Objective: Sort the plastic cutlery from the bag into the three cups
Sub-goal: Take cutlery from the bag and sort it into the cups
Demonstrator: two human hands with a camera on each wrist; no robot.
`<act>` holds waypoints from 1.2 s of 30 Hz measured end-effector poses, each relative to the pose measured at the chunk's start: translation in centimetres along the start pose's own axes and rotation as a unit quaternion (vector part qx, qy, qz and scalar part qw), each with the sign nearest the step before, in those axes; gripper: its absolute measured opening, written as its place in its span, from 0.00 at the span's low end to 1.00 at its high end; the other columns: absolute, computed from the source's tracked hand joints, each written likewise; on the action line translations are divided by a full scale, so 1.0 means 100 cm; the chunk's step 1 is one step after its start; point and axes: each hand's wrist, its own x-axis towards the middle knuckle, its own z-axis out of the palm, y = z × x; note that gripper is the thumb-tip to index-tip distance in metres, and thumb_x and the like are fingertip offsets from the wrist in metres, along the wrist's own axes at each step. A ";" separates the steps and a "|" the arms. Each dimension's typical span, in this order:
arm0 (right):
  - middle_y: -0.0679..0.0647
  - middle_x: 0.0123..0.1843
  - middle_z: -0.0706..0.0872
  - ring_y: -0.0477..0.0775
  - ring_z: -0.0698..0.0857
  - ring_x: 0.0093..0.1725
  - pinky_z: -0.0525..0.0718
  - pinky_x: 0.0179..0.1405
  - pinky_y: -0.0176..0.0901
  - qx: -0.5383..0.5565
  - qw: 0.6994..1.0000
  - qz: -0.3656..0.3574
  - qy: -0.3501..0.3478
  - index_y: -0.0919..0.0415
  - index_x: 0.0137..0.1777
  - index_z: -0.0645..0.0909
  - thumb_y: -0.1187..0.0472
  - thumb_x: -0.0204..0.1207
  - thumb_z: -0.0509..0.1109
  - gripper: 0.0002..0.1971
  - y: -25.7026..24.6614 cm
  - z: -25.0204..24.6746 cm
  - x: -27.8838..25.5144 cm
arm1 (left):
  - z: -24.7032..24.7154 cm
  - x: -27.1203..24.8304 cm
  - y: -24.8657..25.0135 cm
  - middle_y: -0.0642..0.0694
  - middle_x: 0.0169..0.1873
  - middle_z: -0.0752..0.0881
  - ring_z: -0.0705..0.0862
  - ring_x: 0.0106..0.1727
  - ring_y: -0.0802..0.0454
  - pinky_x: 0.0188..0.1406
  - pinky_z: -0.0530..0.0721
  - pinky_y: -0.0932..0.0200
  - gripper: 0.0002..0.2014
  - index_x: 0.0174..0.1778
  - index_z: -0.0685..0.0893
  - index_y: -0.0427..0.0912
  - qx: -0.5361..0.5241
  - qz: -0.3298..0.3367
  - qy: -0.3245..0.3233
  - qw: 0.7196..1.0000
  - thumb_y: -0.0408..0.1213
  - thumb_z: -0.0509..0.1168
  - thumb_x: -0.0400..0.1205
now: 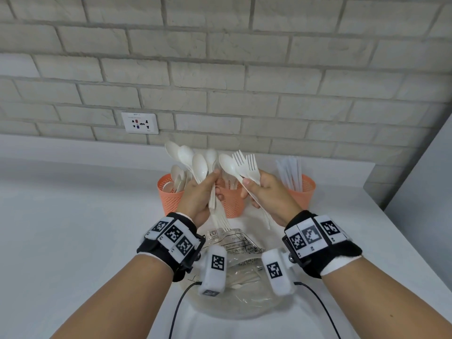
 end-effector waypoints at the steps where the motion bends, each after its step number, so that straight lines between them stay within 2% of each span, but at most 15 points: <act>1: 0.51 0.30 0.81 0.34 0.77 0.23 0.72 0.26 0.28 0.000 1.000 -0.007 -0.012 0.54 0.52 0.77 0.64 0.83 0.58 0.07 0.000 0.002 0.000 | 0.000 -0.001 0.001 0.52 0.20 0.81 0.74 0.18 0.61 0.18 0.74 0.68 0.07 0.37 0.81 0.40 0.004 0.002 -0.010 1.000 0.33 0.63 0.82; 3: 0.52 0.31 0.82 0.37 0.82 0.30 0.79 0.38 0.31 0.007 0.999 -0.022 -0.034 0.52 0.52 0.78 0.65 0.83 0.59 0.08 0.000 0.007 0.002 | 0.002 -0.004 0.003 0.50 0.23 0.82 0.74 0.19 0.61 0.20 0.75 0.69 0.05 0.40 0.83 0.39 0.009 -0.002 -0.035 0.999 0.32 0.64 0.81; 5: 0.52 0.34 0.84 0.48 0.85 0.39 0.83 0.54 0.44 0.020 0.999 -0.034 -0.038 0.53 0.51 0.79 0.65 0.82 0.60 0.08 0.001 0.012 0.004 | 0.003 -0.003 0.004 0.49 0.23 0.81 0.75 0.19 0.61 0.21 0.75 0.68 0.04 0.40 0.83 0.37 0.001 -0.022 -0.048 0.999 0.29 0.65 0.80; 6: 0.51 0.36 0.84 0.49 0.85 0.40 0.83 0.55 0.46 0.027 0.998 -0.033 -0.038 0.55 0.53 0.79 0.65 0.82 0.60 0.08 0.001 0.014 0.005 | 0.002 -0.002 0.005 0.49 0.23 0.80 0.75 0.20 0.61 0.21 0.75 0.69 0.03 0.41 0.82 0.36 -0.008 -0.035 -0.047 0.998 0.29 0.65 0.80; 9: 0.51 0.44 0.86 0.48 0.87 0.43 0.85 0.52 0.42 0.044 0.997 -0.007 -0.056 0.58 0.62 0.76 0.62 0.84 0.57 0.11 0.001 0.017 0.007 | 0.000 0.001 0.005 0.49 0.21 0.78 0.75 0.21 0.61 0.21 0.76 0.69 0.03 0.44 0.81 0.35 -0.035 -0.063 -0.038 0.997 0.30 0.63 0.81; 12: 0.50 0.36 0.81 0.49 0.81 0.35 0.82 0.38 0.41 0.012 1.000 0.004 -0.021 0.56 0.54 0.75 0.61 0.85 0.54 0.08 0.000 0.017 0.010 | -0.006 0.007 0.007 0.52 0.18 0.79 0.74 0.19 0.61 0.21 0.76 0.69 0.06 0.47 0.80 0.32 -0.048 -0.058 -0.010 0.997 0.32 0.61 0.82; 14: 0.48 0.33 0.75 0.46 0.75 0.31 0.76 0.33 0.38 0.000 0.999 -0.001 0.035 0.56 0.58 0.73 0.60 0.85 0.53 0.09 -0.001 0.012 0.017 | -0.011 0.009 0.011 0.49 0.21 0.81 0.74 0.18 0.61 0.20 0.77 0.69 0.07 0.50 0.78 0.30 -0.080 -0.049 0.016 0.995 0.31 0.61 0.82; 16: 0.44 0.35 0.72 0.41 0.73 0.34 0.74 0.37 0.35 -0.005 0.995 -0.016 0.096 0.55 0.65 0.71 0.58 0.85 0.53 0.12 -0.006 0.003 0.030 | -0.014 0.011 0.016 0.45 0.26 0.80 0.75 0.17 0.60 0.20 0.77 0.68 0.06 0.46 0.79 0.28 -0.094 -0.033 0.035 0.994 0.30 0.61 0.82; 19: 0.48 0.33 0.70 0.45 0.73 0.33 0.76 0.38 0.31 0.018 0.984 -0.045 0.170 0.53 0.57 0.70 0.60 0.85 0.52 0.07 -0.012 -0.007 0.054 | -0.019 0.012 0.019 0.48 0.24 0.85 0.81 0.19 0.60 0.22 0.81 0.68 0.06 0.44 0.80 0.31 -0.073 -0.021 0.036 0.996 0.31 0.62 0.82; 21: 0.48 0.35 0.70 0.46 0.75 0.34 0.78 0.45 0.26 0.049 0.979 -0.061 0.190 0.51 0.51 0.69 0.61 0.85 0.51 0.06 -0.011 -0.005 0.070 | -0.022 0.015 0.018 0.50 0.23 0.87 0.84 0.22 0.59 0.25 0.84 0.66 0.06 0.43 0.81 0.32 -0.069 -0.021 0.029 0.997 0.32 0.63 0.82; 24: 0.48 0.36 0.74 0.46 0.79 0.39 0.77 0.59 0.46 0.058 0.980 -0.049 0.182 0.53 0.50 0.67 0.62 0.85 0.51 0.05 0.003 0.009 0.088 | -0.027 0.019 0.016 0.48 0.24 0.85 0.86 0.29 0.55 0.32 0.87 0.64 0.06 0.40 0.80 0.34 -0.088 -0.023 0.010 0.996 0.31 0.62 0.82; 28: 0.57 0.46 0.82 0.53 0.80 0.47 0.78 0.63 0.56 -0.007 0.989 0.047 0.138 0.56 0.53 0.69 0.63 0.82 0.57 0.03 0.033 0.021 0.102 | -0.037 0.024 0.017 0.45 0.30 0.81 0.84 0.28 0.56 0.33 0.87 0.65 0.03 0.44 0.79 0.33 -0.110 -0.022 -0.021 0.993 0.29 0.62 0.81; 32: 0.58 0.59 0.76 0.53 0.77 0.54 0.75 0.54 0.44 -0.106 0.988 0.068 0.094 0.58 0.67 0.70 0.55 0.80 0.64 0.18 0.043 0.025 0.102 | -0.049 0.031 0.015 0.47 0.31 0.82 0.83 0.28 0.58 0.31 0.84 0.64 0.19 0.62 0.72 0.32 -0.138 -0.017 -0.017 0.990 0.25 0.66 0.76; 34: 0.55 0.61 0.73 0.49 0.75 0.58 0.73 0.57 0.40 -0.091 0.987 0.013 0.132 0.58 0.69 0.69 0.53 0.78 0.66 0.22 0.035 0.025 0.097 | -0.052 0.034 0.013 0.48 0.33 0.82 0.84 0.29 0.58 0.33 0.84 0.65 0.23 0.67 0.71 0.34 -0.143 -0.017 -0.014 0.990 0.25 0.67 0.76; 36: 0.54 0.57 0.73 0.47 0.75 0.54 0.74 0.53 0.34 -0.094 0.979 -0.058 0.172 0.58 0.65 0.72 0.56 0.77 0.68 0.18 0.024 0.025 0.090 | -0.054 0.036 0.011 0.50 0.34 0.83 0.84 0.30 0.59 0.34 0.84 0.65 0.22 0.67 0.72 0.36 -0.148 -0.016 -0.014 0.989 0.24 0.66 0.77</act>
